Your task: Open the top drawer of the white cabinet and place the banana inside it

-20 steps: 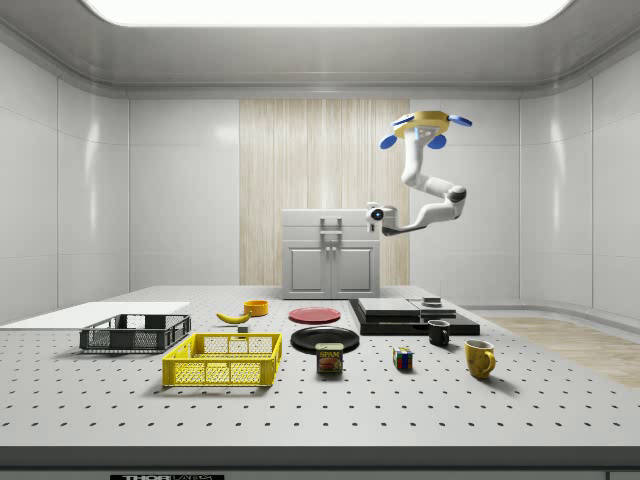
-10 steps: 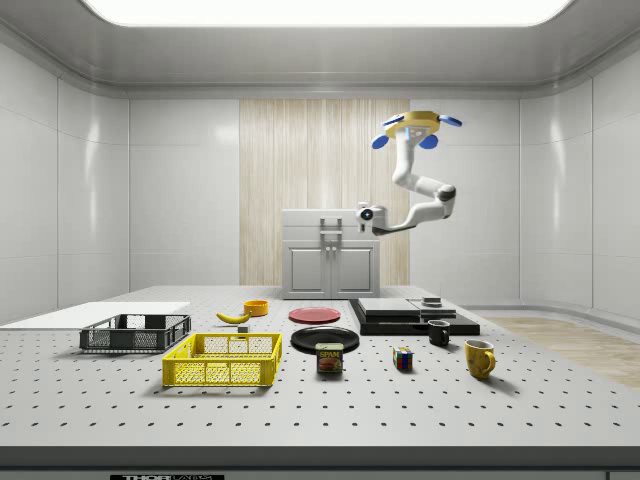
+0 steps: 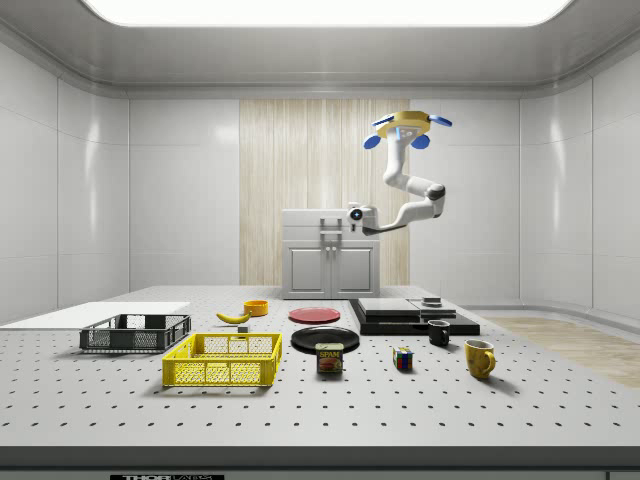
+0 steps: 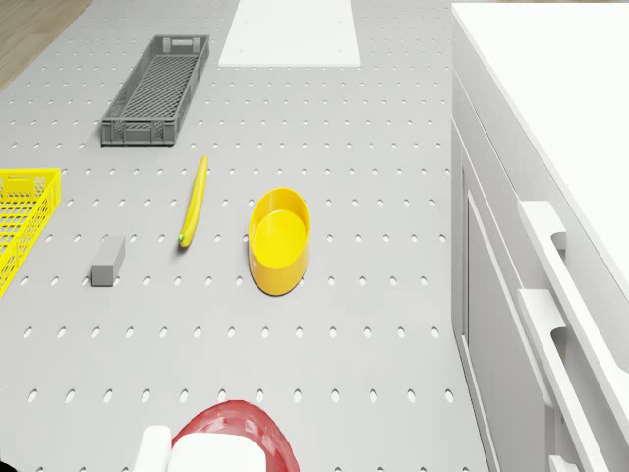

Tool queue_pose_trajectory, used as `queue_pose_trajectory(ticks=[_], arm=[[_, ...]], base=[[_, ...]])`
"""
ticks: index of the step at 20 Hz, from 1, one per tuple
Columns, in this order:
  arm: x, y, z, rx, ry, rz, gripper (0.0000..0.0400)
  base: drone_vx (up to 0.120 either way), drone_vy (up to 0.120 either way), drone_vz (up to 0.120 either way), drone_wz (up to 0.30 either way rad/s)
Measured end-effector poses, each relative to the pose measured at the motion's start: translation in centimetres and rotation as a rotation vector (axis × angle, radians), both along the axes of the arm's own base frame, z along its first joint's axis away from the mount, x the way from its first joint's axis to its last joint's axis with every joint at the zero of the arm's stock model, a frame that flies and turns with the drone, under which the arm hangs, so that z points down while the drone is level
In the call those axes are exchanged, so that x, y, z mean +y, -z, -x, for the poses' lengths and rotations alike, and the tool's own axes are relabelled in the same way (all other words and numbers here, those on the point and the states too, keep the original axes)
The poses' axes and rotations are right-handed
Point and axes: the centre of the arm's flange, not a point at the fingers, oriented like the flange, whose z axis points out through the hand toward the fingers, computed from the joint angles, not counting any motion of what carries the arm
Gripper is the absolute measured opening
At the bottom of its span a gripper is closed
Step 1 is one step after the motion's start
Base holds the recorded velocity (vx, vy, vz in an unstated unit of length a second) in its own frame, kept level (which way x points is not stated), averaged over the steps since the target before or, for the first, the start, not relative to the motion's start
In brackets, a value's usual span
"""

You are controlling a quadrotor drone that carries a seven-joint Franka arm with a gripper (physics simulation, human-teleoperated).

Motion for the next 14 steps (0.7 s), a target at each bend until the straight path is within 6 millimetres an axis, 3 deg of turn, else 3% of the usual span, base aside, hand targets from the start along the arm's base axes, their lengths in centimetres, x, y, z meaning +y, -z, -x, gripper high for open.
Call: queue_pose_trajectory(ticks=[6, 14], arm=[[0.0, 0.0, 0.0, 0.0, 0.0, 0.0, 0.04], [2.1, 0.0, 0.0, 0.0, 0.0, 0.0, 0.04]], base=[[0.12, 0.0, 0.0, 0.0], [0.005, 0.0, 0.0, 0.0]])
